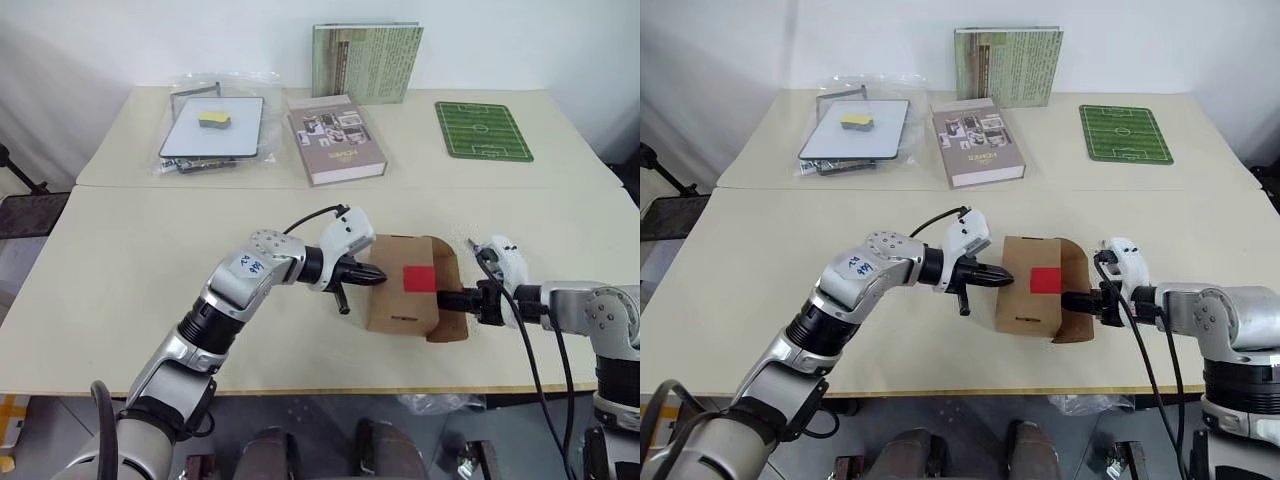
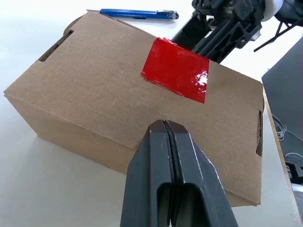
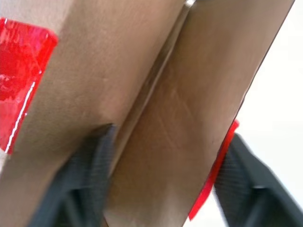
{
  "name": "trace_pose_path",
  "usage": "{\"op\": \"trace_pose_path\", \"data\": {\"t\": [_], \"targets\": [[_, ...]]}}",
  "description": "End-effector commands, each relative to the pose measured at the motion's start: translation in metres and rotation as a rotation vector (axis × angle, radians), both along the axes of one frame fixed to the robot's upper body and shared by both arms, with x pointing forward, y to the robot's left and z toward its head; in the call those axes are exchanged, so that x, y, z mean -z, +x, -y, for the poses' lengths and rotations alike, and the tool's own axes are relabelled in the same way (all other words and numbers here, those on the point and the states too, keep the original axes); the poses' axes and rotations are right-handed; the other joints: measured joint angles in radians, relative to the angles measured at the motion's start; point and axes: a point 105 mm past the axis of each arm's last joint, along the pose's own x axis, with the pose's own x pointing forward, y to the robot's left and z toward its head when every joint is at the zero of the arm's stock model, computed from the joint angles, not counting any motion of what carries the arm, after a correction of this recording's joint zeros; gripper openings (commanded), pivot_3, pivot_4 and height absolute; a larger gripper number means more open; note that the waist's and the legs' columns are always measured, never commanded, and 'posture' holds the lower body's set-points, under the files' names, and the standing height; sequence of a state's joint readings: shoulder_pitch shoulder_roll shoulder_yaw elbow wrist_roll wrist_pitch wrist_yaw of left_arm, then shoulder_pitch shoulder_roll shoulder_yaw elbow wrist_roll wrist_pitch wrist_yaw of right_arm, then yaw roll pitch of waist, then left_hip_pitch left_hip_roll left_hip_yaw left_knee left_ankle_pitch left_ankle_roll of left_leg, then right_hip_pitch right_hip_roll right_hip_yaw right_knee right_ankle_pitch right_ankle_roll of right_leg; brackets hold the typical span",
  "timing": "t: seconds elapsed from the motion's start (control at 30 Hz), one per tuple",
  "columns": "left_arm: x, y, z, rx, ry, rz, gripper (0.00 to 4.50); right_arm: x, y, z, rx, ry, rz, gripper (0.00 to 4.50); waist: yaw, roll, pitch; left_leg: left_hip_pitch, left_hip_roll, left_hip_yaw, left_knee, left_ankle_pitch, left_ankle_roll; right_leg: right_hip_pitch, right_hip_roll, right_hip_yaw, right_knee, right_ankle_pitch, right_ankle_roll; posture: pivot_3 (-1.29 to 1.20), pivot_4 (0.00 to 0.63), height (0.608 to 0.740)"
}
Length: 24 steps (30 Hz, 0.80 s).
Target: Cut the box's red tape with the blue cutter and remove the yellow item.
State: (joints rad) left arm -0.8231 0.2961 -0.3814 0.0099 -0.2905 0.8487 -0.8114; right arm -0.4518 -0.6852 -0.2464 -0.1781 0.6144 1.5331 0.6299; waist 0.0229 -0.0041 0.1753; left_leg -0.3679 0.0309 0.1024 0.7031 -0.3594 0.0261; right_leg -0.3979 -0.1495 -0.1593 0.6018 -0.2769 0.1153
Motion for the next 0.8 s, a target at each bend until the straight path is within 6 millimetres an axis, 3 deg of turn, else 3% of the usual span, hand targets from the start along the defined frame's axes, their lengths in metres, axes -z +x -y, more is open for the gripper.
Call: {"op": "trace_pose_path", "data": {"t": [0.03, 0.17, 0.43, 0.8], "targets": [[0.002, -0.001, 0.0, 0.007, 0.025, 0.011, 0.0, -0.013, -0.001, -0.005, 0.0, -0.004, 0.033, 1.26, 0.0, 0.0, 0.0, 0.0, 0.0, 0.0, 0.0, 0.0, 0.0, 0.0, 0.0, 0.0, 0.0, 0.0, 0.0, 0.0, 0.15, 0.74], [0.002, 0.0, -0.001, 0.0, 0.023, 0.012, 0.0, -0.03, 0.0, -0.007, -0.01, -0.047, 0.099, 0.01, 0.002, 0.001, 0.001, -0.001, 0.0, 0.0, 0.0, 0.0, 0.0, -0.001, 0.0, 0.0, 0.0, 0.0, 0.0, 0.0, 0.15, 0.74], [0.003, 0.002, 0.0, 0.001, 0.016, 0.014, 0.0, -0.062, 0.001, -0.01, -0.029, -0.154, 0.212, 0.01, 0.003, 0.002, 0.001, -0.002, -0.001, 0.0, -0.001, 0.0, 0.0, -0.002, -0.001, 0.0, 0.0, 0.0, 0.0, 0.0, 0.15, 0.74], [-0.001, 0.01, 0.002, -0.032, -0.025, 0.039, 0.0, -0.092, -0.009, -0.021, -0.075, -0.309, 0.275, 0.01, 0.003, 0.002, 0.001, -0.003, 0.0, 0.0, -0.001, 0.0, 0.001, -0.003, -0.002, 0.001, -0.001, 0.0, 0.001, 0.0, 0.15, 0.74]]}}
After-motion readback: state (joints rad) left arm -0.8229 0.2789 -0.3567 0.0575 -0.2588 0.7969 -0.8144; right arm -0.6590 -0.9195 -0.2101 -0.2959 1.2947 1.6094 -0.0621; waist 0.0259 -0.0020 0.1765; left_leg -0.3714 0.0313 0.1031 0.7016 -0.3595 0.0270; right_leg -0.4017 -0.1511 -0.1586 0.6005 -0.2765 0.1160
